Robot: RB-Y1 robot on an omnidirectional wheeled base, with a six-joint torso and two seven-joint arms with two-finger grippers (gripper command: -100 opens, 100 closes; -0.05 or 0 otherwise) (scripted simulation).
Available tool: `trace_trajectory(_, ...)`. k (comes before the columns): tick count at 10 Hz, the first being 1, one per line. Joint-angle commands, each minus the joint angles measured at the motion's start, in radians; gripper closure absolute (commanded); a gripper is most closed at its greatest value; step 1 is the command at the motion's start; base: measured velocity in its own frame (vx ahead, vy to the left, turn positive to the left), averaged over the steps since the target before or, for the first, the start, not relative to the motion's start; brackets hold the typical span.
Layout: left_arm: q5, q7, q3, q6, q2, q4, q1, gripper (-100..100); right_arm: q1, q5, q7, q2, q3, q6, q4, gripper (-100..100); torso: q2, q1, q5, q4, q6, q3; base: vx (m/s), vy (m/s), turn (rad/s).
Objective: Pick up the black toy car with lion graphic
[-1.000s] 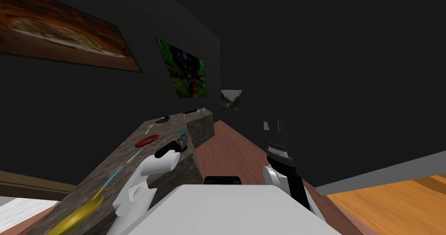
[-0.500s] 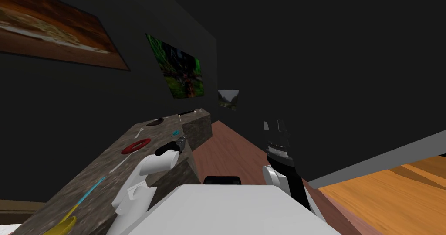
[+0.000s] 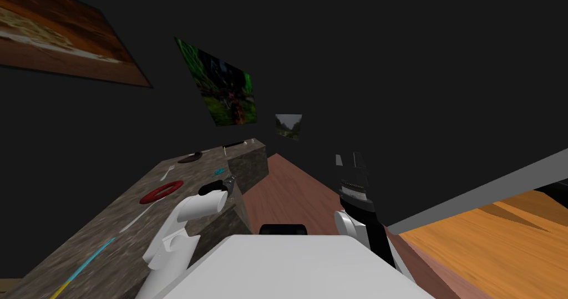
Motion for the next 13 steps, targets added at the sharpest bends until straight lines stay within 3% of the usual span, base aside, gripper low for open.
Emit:
trace_trajectory(1, 0.000, -0.004, 0.009, 0.050, 0.000, -0.001, -0.005, -100, 0.000, 0.000, 0.000, 0.000, 0.000, 0.000, 0.000, 0, 0.000, 0.000, 0.000, 0.000, 0.000, 0.000, 0.029, -0.016, -0.040)
trace_trajectory(2, 0.000, -0.004, 0.009, 0.056, 0.000, -0.001, -0.005, -100, 0.000, 0.000, 0.000, 0.000, 0.000, 0.000, 0.000, 0, 0.000, 0.000, 0.000, 0.000, 0.000, 0.000, 0.014, -0.003, 0.008)
trace_trajectory(7, -0.012, -0.019, 0.050, 0.203, -0.007, 0.011, -0.022, -100, 0.000, 0.000, 0.000, 0.000, 0.000, 0.000, 0.000, 0, 0.000, 0.001, 0.000, 0.000, 0.000, 0.000, 0.024, -0.001, -0.062)
trace_trajectory(13, -0.023, -0.031, 0.084, 0.340, -0.009, 0.022, -0.032, -100, 0.000, 0.000, 0.000, 0.000, 0.000, 0.000, 0.000, 0, 0.001, 0.002, 0.000, 0.000, 0.000, 0.001, 0.017, 0.010, -0.041)
